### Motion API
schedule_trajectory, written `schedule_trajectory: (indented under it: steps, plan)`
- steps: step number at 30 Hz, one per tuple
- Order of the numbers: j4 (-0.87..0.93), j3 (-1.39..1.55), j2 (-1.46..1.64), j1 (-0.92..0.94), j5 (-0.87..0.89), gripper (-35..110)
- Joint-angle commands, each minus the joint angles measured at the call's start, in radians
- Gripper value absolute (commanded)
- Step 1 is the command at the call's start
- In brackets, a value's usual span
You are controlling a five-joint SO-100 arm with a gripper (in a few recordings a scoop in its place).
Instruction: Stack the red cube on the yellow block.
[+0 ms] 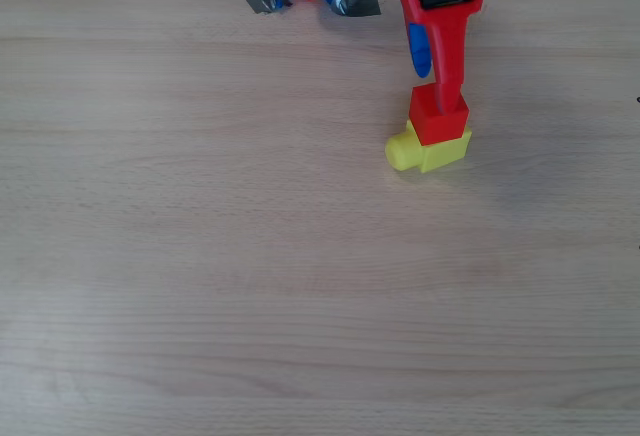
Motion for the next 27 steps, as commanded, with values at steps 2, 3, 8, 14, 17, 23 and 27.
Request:
schedule_trajectory:
  steps: [2,3,8,14,17,23,27]
  plan:
    - [0.049,-0.107,0.124,0.008,0.017,28]
    - [0.058,-0.115,0.140,0.011,0.012,28]
    - [0.097,-0.143,0.242,0.077,-0.018,27]
    - [0.115,-0.067,0.442,0.173,-0.061,18]
    - [0.114,0.029,0.548,0.196,-0.058,13]
    - [0.066,0.305,0.788,0.227,-0.041,7]
    - [0.035,0.439,0.894,0.255,-0.064,3]
